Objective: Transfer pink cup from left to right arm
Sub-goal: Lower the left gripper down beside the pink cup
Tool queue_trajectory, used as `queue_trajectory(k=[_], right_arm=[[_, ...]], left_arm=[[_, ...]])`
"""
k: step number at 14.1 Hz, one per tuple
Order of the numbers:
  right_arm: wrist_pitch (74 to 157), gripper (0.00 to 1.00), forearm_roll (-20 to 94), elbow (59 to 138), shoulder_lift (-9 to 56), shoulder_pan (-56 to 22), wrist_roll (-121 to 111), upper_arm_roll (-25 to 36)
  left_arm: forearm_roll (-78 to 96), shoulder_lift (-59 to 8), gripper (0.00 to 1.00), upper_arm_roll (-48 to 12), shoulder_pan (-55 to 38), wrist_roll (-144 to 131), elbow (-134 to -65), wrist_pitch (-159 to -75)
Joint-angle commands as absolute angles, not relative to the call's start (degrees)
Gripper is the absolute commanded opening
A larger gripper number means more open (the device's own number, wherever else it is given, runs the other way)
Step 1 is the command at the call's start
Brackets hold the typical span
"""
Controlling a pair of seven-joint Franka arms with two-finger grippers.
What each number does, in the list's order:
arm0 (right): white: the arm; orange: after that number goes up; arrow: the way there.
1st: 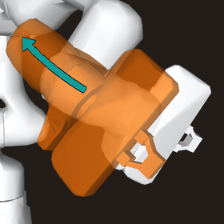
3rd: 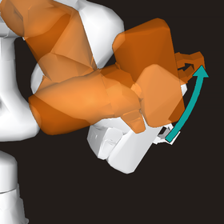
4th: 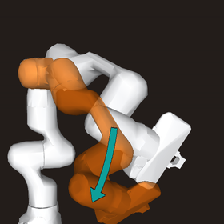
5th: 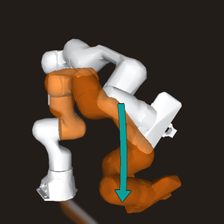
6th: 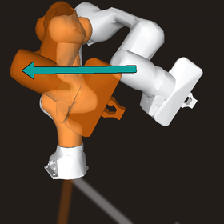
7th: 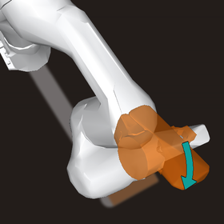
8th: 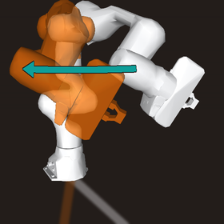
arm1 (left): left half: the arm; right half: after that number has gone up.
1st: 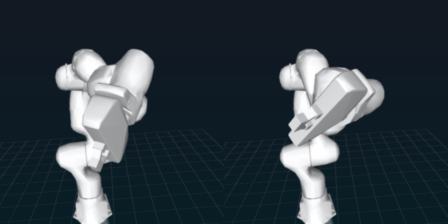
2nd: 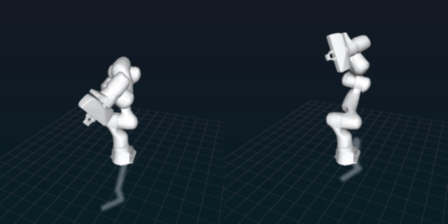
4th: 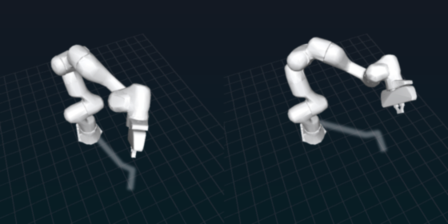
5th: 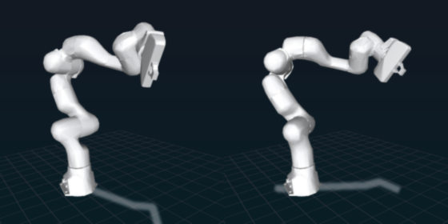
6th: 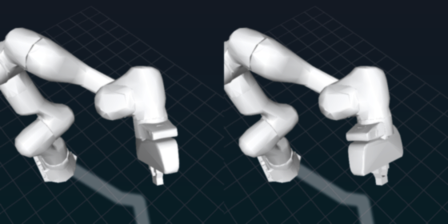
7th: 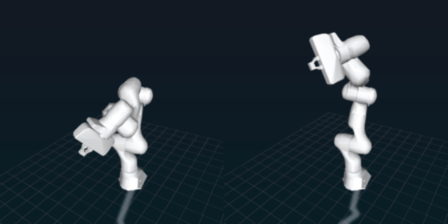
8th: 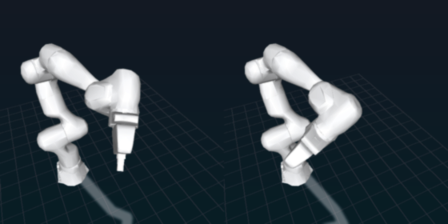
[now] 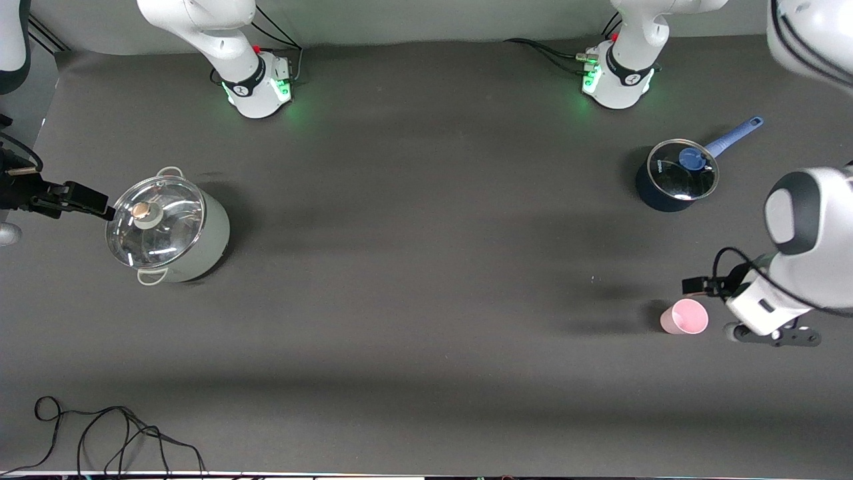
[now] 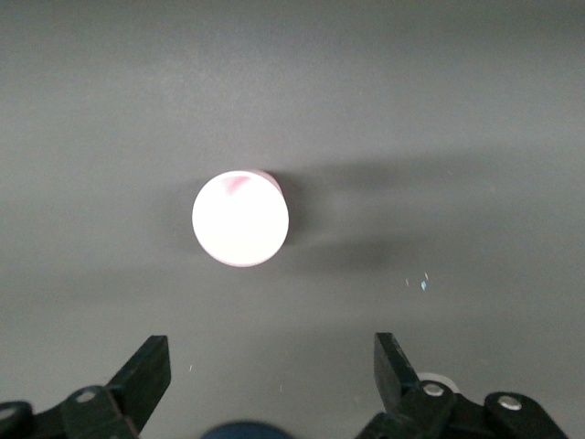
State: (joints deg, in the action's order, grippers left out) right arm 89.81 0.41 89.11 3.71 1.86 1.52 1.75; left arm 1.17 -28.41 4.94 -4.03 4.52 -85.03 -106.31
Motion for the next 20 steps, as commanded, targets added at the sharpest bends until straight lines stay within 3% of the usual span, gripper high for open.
queue_trajectory(k=[1, 4, 9, 15, 20], right_arm=[[89.2, 1.0, -0.1, 88.2, 3.7, 2.0, 2.3, 1.5], [89.2, 1.0, -0.1, 88.2, 3.7, 2.0, 2.3, 1.5], [89.2, 1.0, -0.1, 88.2, 3.7, 2.0, 2.3, 1.5], [89.2, 1.0, -0.1, 88.2, 3.8, 2.0, 2.3, 1.5], [89.2, 1.0, -0.1, 88.4, 3.9, 2.0, 2.3, 1.5]], left_arm=[[3.2, -31.3, 0.99, 4.8, -4.2, 3.7, -84.8, -109.7], [4.0, -34.4, 0.99, 4.8, -4.7, 3.7, -85.8, -115.2], [3.7, -34.7, 1.0, 4.9, -3.5, 8.2, -86.2, -115.9], [15.9, -30.6, 1.0, 4.6, 5.2, 45.8, -86.3, -114.4], [29.8, -30.1, 0.99, 4.3, 12.4, 74.9, -85.6, -106.2]])
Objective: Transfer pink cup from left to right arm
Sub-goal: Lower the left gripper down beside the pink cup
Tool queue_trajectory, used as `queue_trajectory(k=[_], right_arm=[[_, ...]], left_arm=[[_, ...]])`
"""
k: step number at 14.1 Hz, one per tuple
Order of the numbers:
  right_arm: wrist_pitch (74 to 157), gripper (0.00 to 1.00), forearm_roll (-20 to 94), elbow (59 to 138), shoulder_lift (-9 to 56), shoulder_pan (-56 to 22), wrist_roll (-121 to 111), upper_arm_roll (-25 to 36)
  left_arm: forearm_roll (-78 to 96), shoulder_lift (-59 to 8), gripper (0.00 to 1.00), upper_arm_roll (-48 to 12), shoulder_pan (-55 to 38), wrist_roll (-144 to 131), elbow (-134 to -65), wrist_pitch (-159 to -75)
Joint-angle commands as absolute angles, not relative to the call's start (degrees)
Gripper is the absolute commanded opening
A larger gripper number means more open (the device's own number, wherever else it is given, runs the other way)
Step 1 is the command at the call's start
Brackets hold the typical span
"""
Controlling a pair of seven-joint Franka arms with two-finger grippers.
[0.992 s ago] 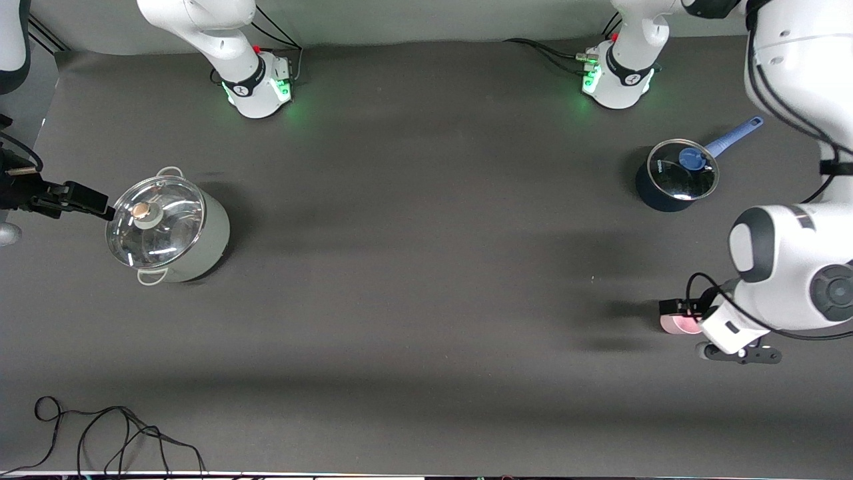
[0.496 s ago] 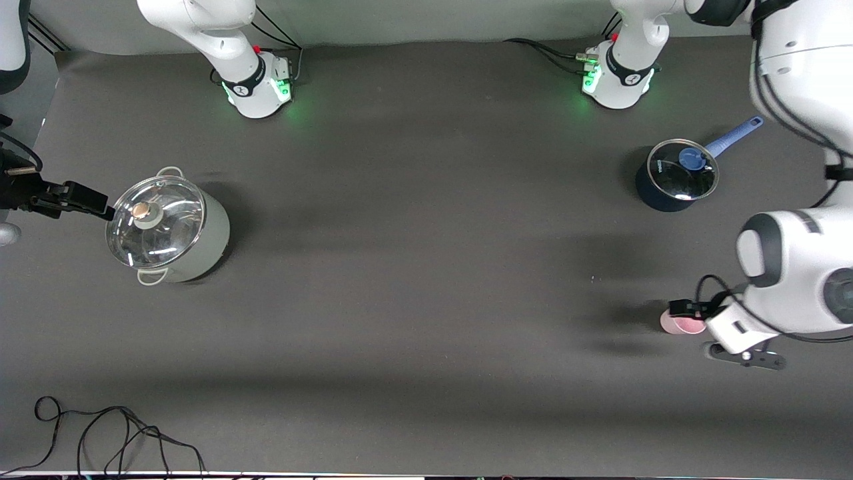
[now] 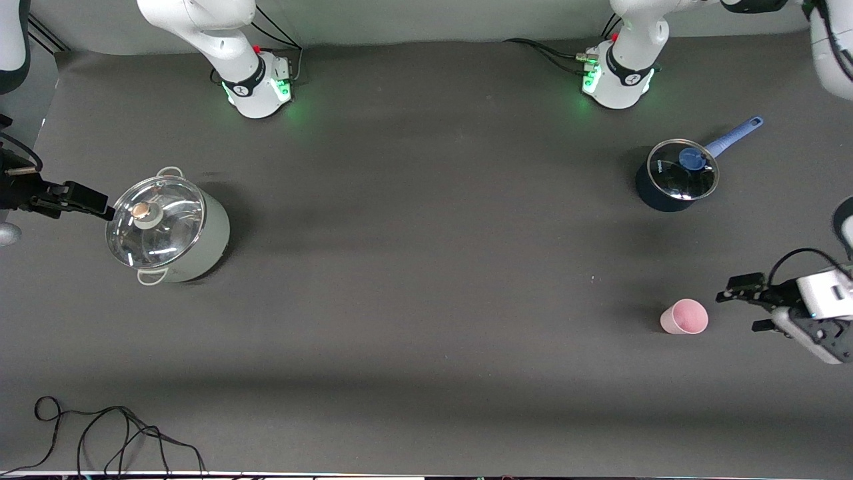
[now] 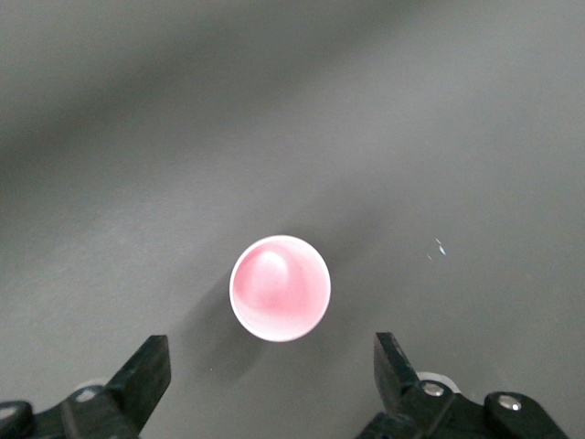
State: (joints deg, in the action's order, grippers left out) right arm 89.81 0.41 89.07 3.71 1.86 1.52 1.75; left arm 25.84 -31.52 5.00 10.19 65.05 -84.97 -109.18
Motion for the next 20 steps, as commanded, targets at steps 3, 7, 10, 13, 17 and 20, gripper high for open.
queue_trajectory(k=[3, 7, 10, 13, 17, 20], right_arm=[[89.2, 1.0, -0.1, 88.5, 3.9, 2.0, 2.3, 1.5], [89.2, 1.0, -0.1, 88.6, 3.9, 2.0, 2.3, 1.5], [89.2, 1.0, -0.1, 88.7, 3.9, 2.0, 2.3, 1.5], [89.1, 1.0, -0.1, 88.7, 3.9, 2.0, 2.3, 1.5], [89.1, 1.0, -0.1, 88.7, 3.9, 2.0, 2.3, 1.5], [89.1, 1.0, -0.1, 88.8, 3.9, 2.0, 2.3, 1.5]], left_arm=[[38.6, -31.3, 0.99, 4.4, 15.1, 89.8, -85.6, -101.5], [44.6, -34.4, 0.99, 4.4, 18.6, 106.7, -85.5, -97.4], [50.5, -38.7, 0.99, 4.3, 21.6, 117.3, -84.6, -93.5], [54.6, -41.7, 0.99, 4.1, 23.0, 126.2, -83.8, -91.9], [56.4, -44.5, 0.99, 4.0, 25.4, 130.3, -81.7, -86.8], [56.8, -48.0, 0.99, 2.1, 28.0, 132.7, -79.5, -86.4]])
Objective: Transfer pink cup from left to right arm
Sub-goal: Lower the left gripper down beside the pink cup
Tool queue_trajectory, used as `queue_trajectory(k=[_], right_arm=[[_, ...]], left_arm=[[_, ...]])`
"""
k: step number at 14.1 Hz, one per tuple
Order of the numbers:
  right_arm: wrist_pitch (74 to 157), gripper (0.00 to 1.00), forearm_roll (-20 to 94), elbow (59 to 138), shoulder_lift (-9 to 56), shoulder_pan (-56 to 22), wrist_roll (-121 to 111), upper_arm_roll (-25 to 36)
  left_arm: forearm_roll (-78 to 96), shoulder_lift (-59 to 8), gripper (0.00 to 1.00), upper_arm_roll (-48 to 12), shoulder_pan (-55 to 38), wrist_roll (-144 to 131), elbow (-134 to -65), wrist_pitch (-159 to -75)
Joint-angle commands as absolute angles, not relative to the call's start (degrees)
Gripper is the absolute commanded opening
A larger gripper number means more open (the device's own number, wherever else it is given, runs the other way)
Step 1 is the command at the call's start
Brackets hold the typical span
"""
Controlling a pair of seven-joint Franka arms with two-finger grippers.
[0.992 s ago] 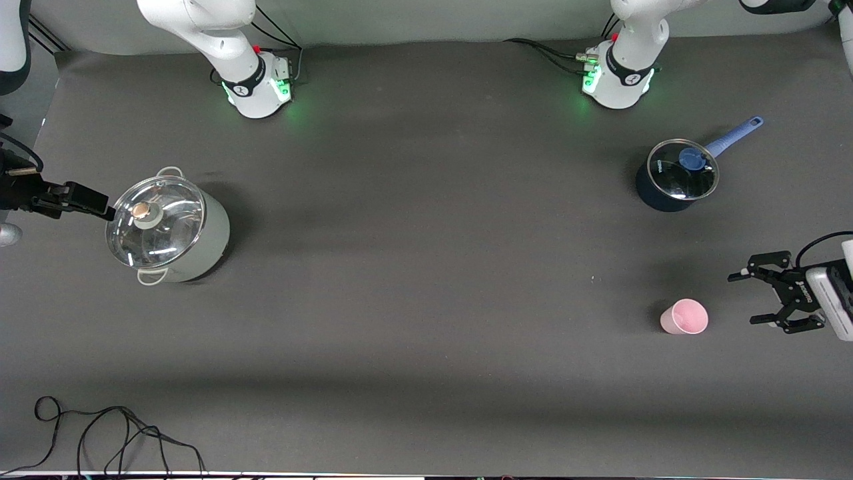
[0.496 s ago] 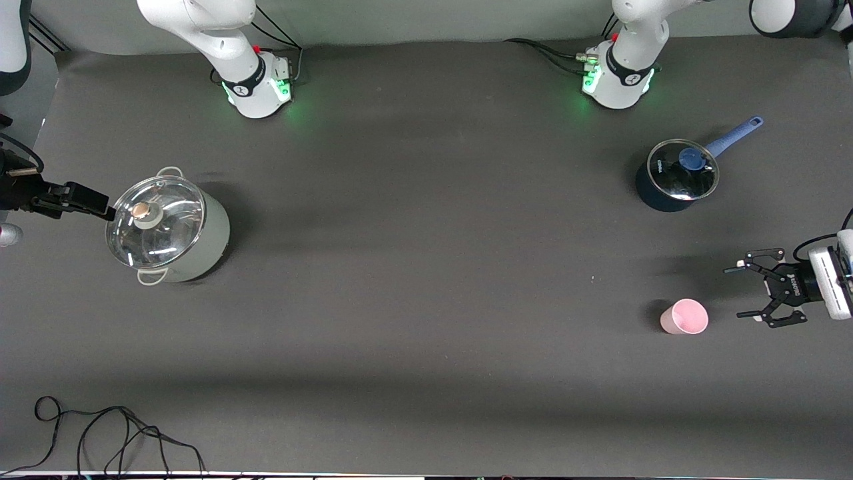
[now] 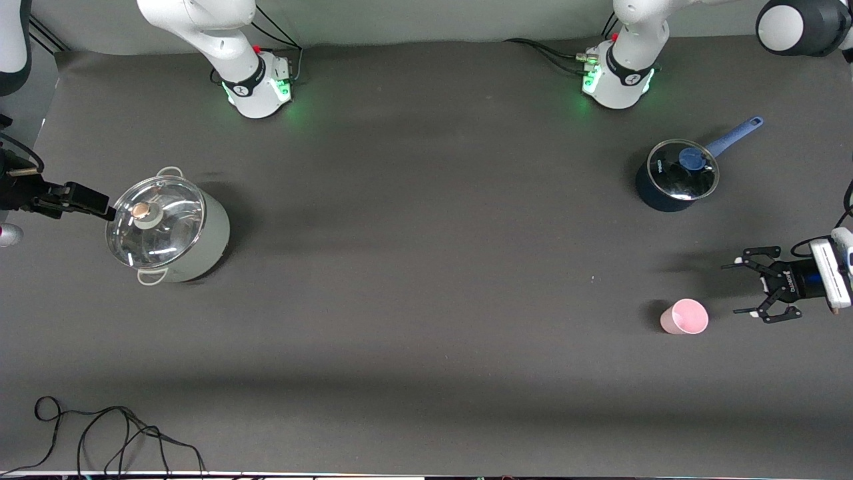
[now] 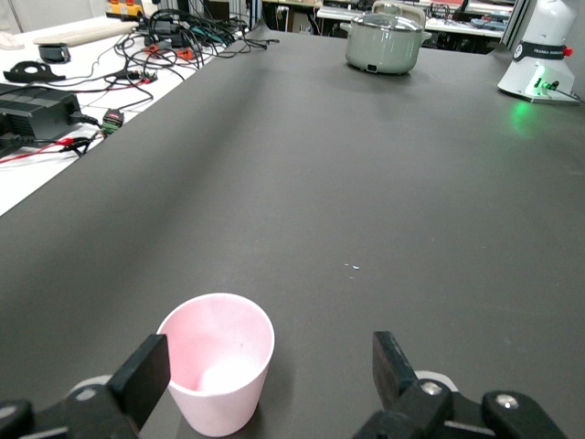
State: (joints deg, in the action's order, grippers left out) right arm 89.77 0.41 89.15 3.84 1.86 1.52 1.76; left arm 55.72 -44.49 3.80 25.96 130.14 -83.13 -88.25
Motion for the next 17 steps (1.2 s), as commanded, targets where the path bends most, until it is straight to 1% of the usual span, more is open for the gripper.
queue_trajectory(k=[1, 6, 8, 15, 17], right_arm=[[88.8, 1.0, -0.1, 88.8, 3.9, 2.0, 2.3, 1.5], [88.2, 1.0, 0.2, 88.6, 4.0, 2.0, 2.4, 1.4], [88.2, 1.0, 0.2, 88.5, 4.0, 2.0, 2.5, 1.4], [88.2, 1.0, 0.2, 88.1, 4.0, 2.3, 2.3, 1.5], [88.2, 1.0, 0.3, 87.9, 4.0, 2.1, 3.2, 1.5]], left_arm=[[56.9, -49.8, 0.99, 1.7, 28.5, 134.3, -78.4, -86.5], [57.7, -55.9, 0.99, -2.5, 33.1, 136.6, -74.0, -86.5], [57.7, -58.6, 0.99, -5.2, 34.9, 138.2, -72.0, -86.7], [59.9, -62.1, 0.99, -5.8, 35.1, 142.3, -70.9, -87.3], [61.1, -63.9, 0.99, -6.6, 35.1, 143.5, -69.5, -87.8]])
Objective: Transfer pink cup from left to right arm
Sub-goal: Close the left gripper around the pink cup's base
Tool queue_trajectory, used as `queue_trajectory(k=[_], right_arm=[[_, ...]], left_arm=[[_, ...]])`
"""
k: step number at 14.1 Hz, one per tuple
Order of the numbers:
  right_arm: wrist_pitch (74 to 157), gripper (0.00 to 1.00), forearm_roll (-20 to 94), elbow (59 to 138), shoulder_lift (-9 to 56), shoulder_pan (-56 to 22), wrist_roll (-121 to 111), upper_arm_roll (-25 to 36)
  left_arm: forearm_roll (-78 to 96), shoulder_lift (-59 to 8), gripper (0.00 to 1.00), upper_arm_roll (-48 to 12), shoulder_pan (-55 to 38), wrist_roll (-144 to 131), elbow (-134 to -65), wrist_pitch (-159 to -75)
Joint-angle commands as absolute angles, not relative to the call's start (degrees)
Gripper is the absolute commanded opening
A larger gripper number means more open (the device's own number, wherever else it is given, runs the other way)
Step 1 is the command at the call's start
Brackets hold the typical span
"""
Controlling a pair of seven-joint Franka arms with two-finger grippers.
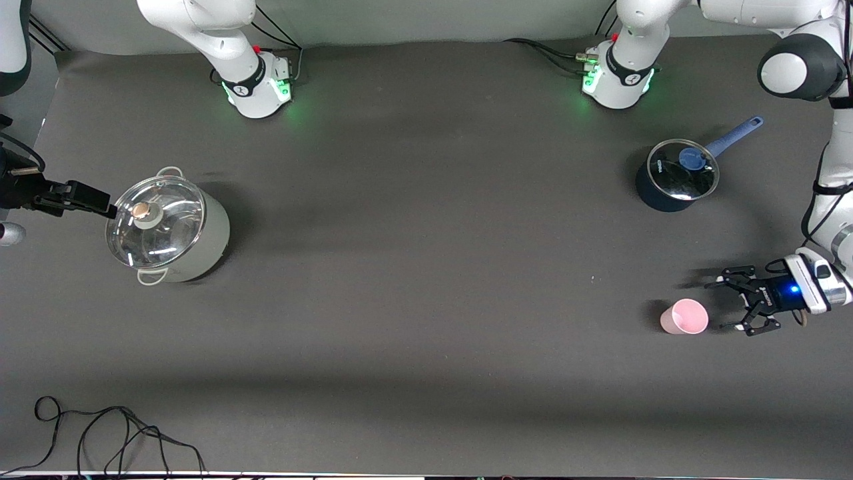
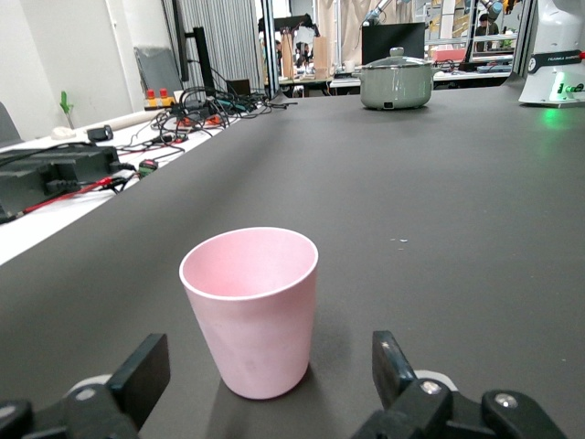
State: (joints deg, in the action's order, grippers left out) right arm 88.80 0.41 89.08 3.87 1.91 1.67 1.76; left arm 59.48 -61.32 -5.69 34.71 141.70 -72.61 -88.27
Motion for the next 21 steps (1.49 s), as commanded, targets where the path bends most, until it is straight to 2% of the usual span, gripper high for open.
queue_trajectory(k=[1, 21], right_arm=[[88.2, 1.0, 0.3, 87.9, 4.2, 2.0, 3.2, 1.5], [87.1, 1.0, 1.3, 85.4, 5.1, 2.5, 2.4, 1.8]], left_arm=[[61.3, -64.9, 0.99, -6.7, 35.0, 143.6, -68.5, -87.8], [63.0, -70.7, 0.99, -12.5, 33.9, 145.7, -67.6, -93.2]])
